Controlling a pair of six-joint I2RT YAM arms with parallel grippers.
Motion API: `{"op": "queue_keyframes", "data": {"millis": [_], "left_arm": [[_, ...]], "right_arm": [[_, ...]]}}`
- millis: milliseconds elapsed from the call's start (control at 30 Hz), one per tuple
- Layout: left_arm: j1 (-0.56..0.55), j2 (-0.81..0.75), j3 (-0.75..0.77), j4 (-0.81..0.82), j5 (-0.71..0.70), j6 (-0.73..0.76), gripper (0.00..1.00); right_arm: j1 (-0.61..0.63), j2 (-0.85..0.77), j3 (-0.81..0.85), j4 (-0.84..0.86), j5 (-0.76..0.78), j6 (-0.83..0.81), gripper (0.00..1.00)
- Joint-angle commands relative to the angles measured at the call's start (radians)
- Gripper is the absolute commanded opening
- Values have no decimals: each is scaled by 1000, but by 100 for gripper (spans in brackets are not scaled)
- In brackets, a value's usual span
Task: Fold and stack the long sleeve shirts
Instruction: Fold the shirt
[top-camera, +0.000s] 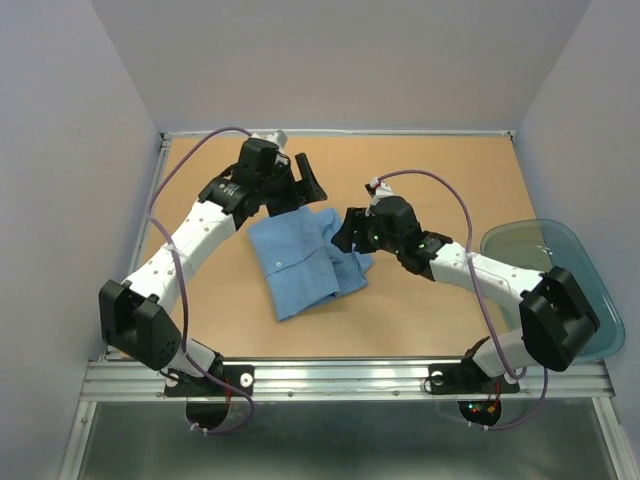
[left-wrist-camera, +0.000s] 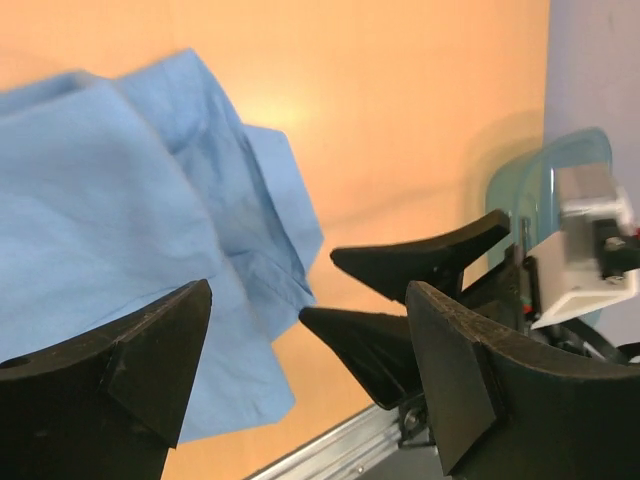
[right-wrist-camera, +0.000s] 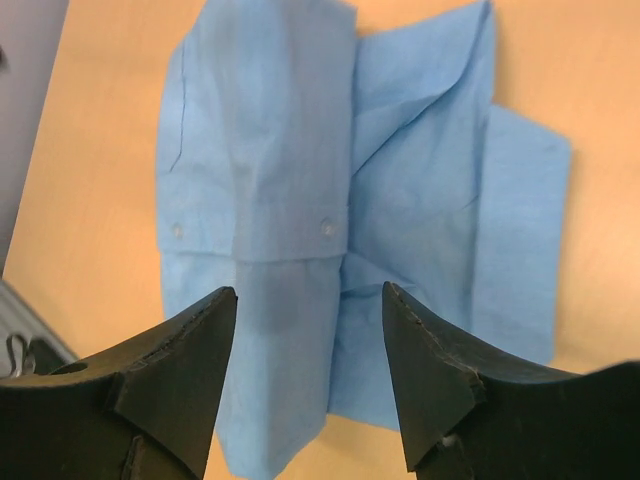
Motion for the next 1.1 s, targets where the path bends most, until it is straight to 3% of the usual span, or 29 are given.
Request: {"op": "queue_keyframes", "data": {"millis": [0, 233, 467, 567, 733, 767, 1067], "left_arm": [[95, -84, -93, 30, -47, 22, 91], [182, -176, -251, 36, -70, 80, 91], [251, -259, -372, 36, -112, 119, 91], [271, -282, -417, 46, -121, 126, 90], [284, -304, -473, 61, -135, 130, 91], [285, -304, -481, 66, -132, 131, 90], [290, -285, -535, 102, -118, 126, 91]], "right_arm": [[15, 73, 93, -12, -188, -37, 67], [32, 194, 151, -12, -196, -28, 66], [40, 263, 228, -14, -233, -21, 60], [40, 289, 246, -15, -231, -17, 51], [40, 257, 275, -38, -222, -15, 7], [38, 250, 281, -40, -217, -17, 2], [-37, 211, 272, -92, -295, 20, 1]]}}
